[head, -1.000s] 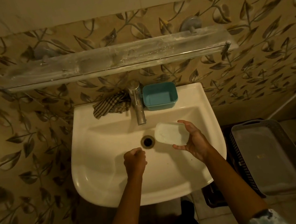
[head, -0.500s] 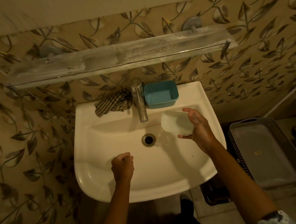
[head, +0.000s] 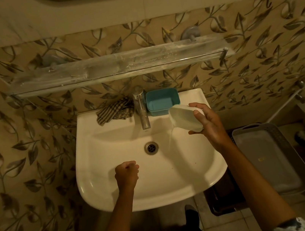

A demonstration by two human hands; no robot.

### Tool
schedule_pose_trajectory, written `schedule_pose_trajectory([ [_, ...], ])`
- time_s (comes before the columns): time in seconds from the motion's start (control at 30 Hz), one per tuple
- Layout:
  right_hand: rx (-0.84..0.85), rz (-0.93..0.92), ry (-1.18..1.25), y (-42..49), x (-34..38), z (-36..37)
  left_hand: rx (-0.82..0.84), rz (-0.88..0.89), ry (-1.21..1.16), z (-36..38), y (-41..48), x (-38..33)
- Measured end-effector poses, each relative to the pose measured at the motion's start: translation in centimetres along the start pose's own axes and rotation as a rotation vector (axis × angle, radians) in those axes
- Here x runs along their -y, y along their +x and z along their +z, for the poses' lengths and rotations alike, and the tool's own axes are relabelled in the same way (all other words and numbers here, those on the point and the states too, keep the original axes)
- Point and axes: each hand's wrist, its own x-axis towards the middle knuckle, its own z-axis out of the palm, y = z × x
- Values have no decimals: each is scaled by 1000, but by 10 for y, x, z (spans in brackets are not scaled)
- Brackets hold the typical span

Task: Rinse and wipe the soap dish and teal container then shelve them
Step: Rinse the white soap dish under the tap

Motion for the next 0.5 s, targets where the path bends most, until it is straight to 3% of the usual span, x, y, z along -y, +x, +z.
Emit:
schedule_pose_trajectory([
  [0.5, 120, -357, -254, -10, 43, -5, 27, 17, 2, 6, -2, -11],
])
